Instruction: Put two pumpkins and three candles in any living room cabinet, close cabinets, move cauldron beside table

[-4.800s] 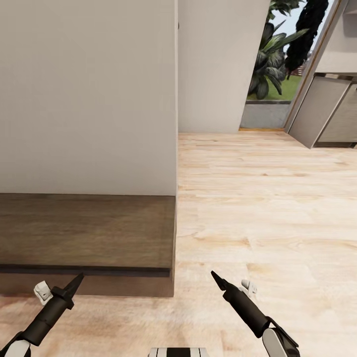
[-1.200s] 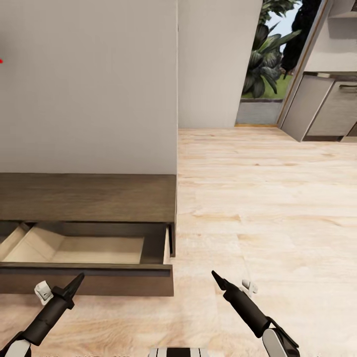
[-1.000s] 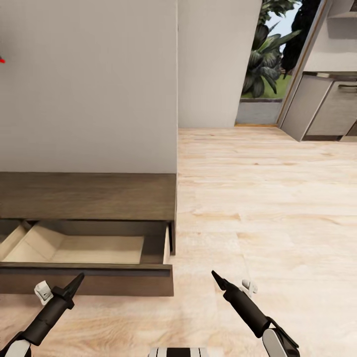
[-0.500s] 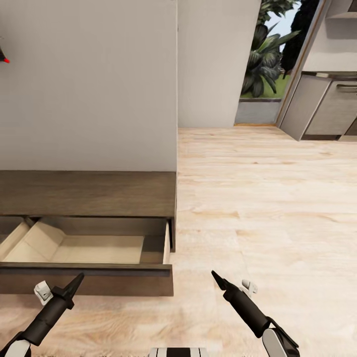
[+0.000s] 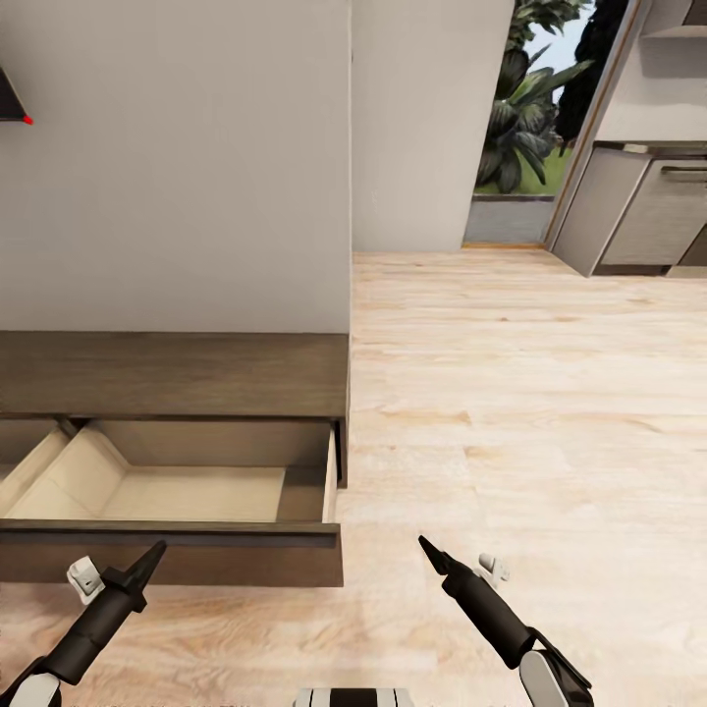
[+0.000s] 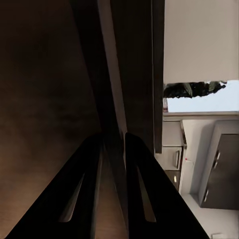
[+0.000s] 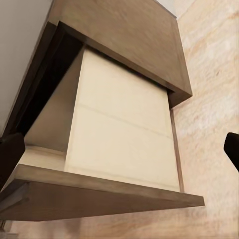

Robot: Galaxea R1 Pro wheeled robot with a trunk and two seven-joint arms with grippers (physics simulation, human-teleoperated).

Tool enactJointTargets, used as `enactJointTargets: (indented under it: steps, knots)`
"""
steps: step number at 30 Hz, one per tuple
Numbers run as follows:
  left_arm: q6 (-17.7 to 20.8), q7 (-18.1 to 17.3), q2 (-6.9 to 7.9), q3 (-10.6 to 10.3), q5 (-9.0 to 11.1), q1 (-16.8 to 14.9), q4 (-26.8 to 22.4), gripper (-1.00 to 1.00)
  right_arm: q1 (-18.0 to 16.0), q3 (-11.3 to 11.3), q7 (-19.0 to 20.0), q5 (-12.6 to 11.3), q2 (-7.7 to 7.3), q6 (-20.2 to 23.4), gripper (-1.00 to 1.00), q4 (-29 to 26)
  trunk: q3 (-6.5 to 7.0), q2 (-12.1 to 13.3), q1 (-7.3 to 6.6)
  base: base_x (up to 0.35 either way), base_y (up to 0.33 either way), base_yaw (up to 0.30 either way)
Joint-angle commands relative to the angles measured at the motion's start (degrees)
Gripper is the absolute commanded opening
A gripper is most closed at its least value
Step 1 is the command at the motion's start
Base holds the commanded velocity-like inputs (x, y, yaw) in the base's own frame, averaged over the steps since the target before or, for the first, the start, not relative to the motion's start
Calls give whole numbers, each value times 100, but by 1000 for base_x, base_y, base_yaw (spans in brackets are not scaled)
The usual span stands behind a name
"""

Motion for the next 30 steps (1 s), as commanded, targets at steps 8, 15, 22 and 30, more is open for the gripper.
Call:
enactJointTargets:
  steps: [8,15,22,30]
  knots:
    - [72,-18,0,2,96,-2,-14,-100,1,0,0,-3,1,0,100,0,1,-1,-1,-72,0,0]
    - [74,-20,0,2,96,-2,-14,-100,2,0,0,-2,0,0,100,0,1,-1,-1,-53,0,0]
    - [78,-18,0,2,96,-2,-14,-100,0,0,0,0,0,0,100,0,1,-1,-1,-47,0,0]
    - [80,-18,0,2,96,-2,-14,-100,3,0,0,0,0,0,100,6,1,-1,-1,-35,0,0]
